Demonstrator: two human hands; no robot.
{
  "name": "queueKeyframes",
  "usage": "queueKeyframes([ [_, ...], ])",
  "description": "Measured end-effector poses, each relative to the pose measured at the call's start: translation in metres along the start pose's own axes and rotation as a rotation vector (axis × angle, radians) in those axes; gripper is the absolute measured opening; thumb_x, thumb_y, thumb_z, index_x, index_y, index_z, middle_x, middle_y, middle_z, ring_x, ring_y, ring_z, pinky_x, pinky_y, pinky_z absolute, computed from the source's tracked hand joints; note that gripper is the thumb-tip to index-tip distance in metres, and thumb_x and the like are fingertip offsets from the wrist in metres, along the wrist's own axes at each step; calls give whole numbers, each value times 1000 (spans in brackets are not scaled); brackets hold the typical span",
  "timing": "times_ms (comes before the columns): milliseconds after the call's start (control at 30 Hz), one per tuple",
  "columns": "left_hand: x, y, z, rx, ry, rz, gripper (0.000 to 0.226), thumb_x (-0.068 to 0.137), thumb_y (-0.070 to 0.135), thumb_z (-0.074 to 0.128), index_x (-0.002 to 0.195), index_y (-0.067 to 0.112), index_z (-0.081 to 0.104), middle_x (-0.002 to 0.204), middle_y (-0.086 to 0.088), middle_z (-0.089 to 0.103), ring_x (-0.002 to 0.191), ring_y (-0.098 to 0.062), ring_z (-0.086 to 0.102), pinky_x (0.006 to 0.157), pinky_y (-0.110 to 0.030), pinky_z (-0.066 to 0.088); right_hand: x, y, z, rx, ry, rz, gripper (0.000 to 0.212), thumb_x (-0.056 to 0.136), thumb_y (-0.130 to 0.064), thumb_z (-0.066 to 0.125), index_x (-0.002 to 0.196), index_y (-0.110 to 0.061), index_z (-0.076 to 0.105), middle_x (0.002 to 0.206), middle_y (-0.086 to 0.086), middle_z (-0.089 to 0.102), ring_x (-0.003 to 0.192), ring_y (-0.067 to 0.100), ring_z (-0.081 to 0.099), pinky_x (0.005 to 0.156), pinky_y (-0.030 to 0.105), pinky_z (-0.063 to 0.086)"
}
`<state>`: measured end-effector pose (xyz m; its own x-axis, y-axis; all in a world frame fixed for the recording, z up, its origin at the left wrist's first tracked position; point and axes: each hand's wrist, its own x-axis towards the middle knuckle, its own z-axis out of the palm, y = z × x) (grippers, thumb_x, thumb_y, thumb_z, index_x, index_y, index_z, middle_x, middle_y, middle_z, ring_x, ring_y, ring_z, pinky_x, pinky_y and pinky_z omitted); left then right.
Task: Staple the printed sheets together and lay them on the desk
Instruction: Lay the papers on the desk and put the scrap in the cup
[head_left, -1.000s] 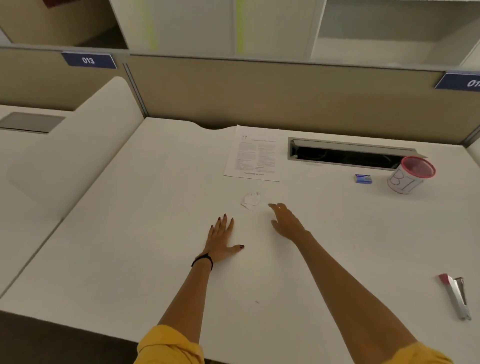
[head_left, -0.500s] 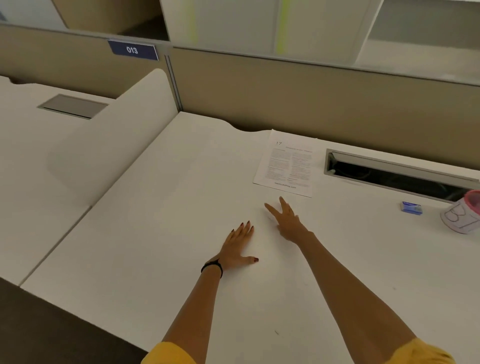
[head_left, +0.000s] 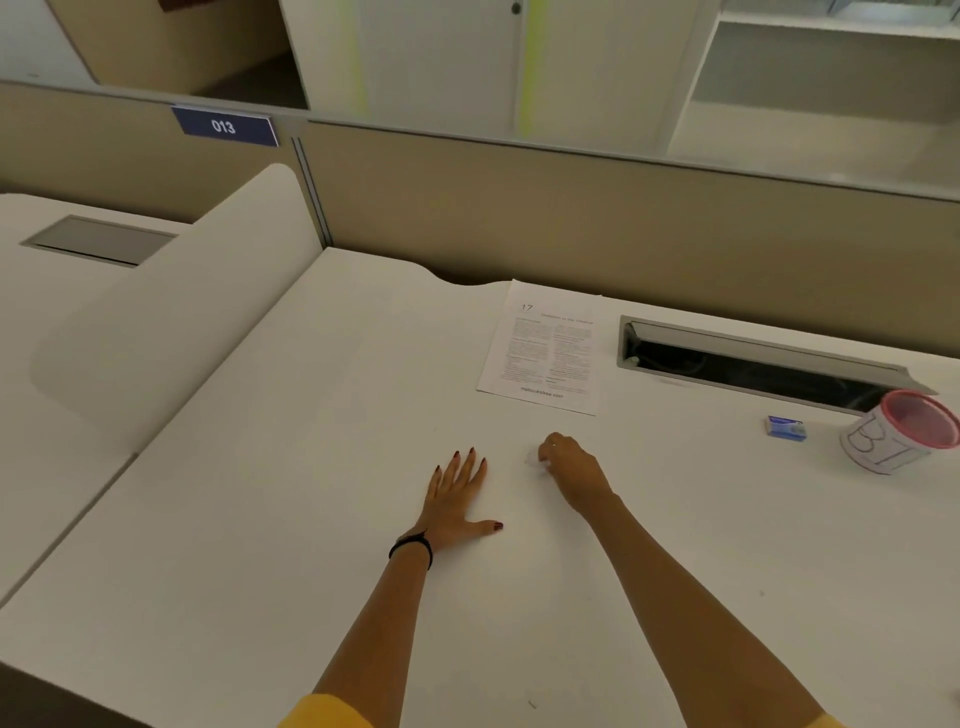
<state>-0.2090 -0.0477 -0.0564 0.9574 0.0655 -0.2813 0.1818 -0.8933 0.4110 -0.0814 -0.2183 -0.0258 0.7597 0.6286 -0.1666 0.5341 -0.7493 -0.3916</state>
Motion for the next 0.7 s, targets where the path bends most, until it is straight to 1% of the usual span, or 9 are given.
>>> queueKeyframes([
  [67,6,2,0,15,3,-11,134,35,98,-4,144,20,-11,150,6,-23,138,-19,-23,110,-41,-16,0,1,-6,26,-9,42,11,86,-5,47,92,-6,55,94,7,47,84,15,49,63,20,29],
  [167,13,8,-2,26,0,-27,136,32,97,-8,144,19,-12,153,0,-21,139,-22,-24,110,-43,-17,1,4,-15,57,24,82,18,86,-5,47,96,3,60,97,14,56,97,28,54,69,27,33],
  [233,17,11,-2,27,1,-32,137,31,97,-9,144,20,-12,153,-1,-21,139,-23,-24,110,-43,-17,-1,11,-21,153,69,122,17,85,-4,50,93,5,61,100,17,62,95,31,57,70,29,36],
  [300,23,15,-2,36,2,-37,136,31,97,-10,144,20,-13,153,0,-22,138,-23,-25,110,-43,-18,-3,22,-28,228,130,148,12,85,-4,52,85,1,63,94,14,66,83,26,58,67,26,36],
  [367,31,18,-1,44,6,-44,135,31,97,-10,143,21,-14,153,0,-22,138,-24,-25,110,-44,-18,-7,35,-36,317,182,169,12,86,-7,56,80,-2,63,86,11,67,74,20,56,66,26,39],
  [467,42,23,1,52,14,-52,134,32,97,-11,143,22,-14,153,1,-21,138,-23,-25,111,-45,-17,-15,56,-52,413,240,188,14,87,-11,59,76,-4,63,79,9,67,71,19,58,69,27,45],
  [567,54,34,2,60,18,-39,132,34,96,-12,143,21,-14,153,2,-21,138,-23,-26,111,-45,-17,-18,78,-63,462,293,227,15,88,-15,59,78,-6,64,78,4,66,71,18,59,70,27,47],
  [633,60,39,3,73,20,-33,131,35,95,-14,143,21,-14,153,1,-20,138,-23,-25,111,-44,-17,-17,82,-66,475,253,208,14,88,-17,60,77,-9,64,79,1,65,71,15,58,68,25,46],
  [700,67,43,3,91,12,-29,132,35,95,-14,143,20,-13,153,0,-20,139,-24,-24,111,-45,-16,-11,76,-64,480,134,157,11,87,-17,63,80,-9,65,82,3,64,73,13,56,66,20,43],
])
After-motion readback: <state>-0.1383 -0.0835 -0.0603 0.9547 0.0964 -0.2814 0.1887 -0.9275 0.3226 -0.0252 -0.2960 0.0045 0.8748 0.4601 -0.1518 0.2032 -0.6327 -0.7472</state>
